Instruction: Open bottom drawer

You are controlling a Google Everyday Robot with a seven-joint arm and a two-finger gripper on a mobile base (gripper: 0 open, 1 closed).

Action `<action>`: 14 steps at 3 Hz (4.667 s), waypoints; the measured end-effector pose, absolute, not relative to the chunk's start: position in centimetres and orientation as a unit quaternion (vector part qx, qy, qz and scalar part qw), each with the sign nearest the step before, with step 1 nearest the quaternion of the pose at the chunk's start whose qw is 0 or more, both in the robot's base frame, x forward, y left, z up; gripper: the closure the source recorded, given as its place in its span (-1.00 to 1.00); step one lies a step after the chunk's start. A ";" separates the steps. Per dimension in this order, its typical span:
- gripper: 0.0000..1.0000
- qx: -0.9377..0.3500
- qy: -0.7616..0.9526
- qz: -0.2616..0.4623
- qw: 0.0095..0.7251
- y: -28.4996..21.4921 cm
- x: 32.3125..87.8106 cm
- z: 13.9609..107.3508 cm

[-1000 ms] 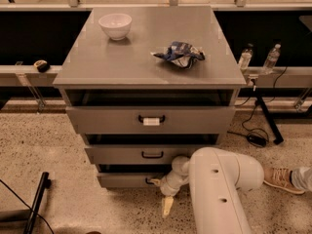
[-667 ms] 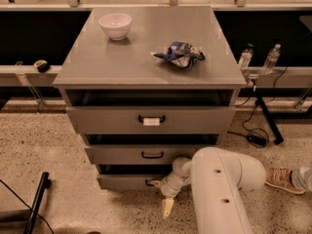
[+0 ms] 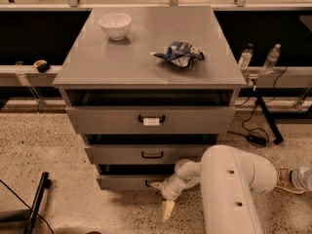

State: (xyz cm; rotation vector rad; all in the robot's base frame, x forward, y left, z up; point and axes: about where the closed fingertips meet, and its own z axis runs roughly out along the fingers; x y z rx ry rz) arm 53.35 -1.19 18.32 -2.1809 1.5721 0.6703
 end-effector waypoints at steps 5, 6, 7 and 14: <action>-0.52 -0.760 0.581 0.232 0.176 -1.3 55.7 16.3; -0.54 -0.766 0.575 0.222 0.180 -1.6 54.4 17.5; -0.54 -0.770 0.571 0.219 0.182 -1.8 53.0 18.4; -0.38 -0.762 0.567 0.273 0.153 -2.7 44.7 18.2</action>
Offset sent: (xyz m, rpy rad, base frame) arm 0.0375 0.0002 -0.0049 0.0091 -0.0177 -0.0682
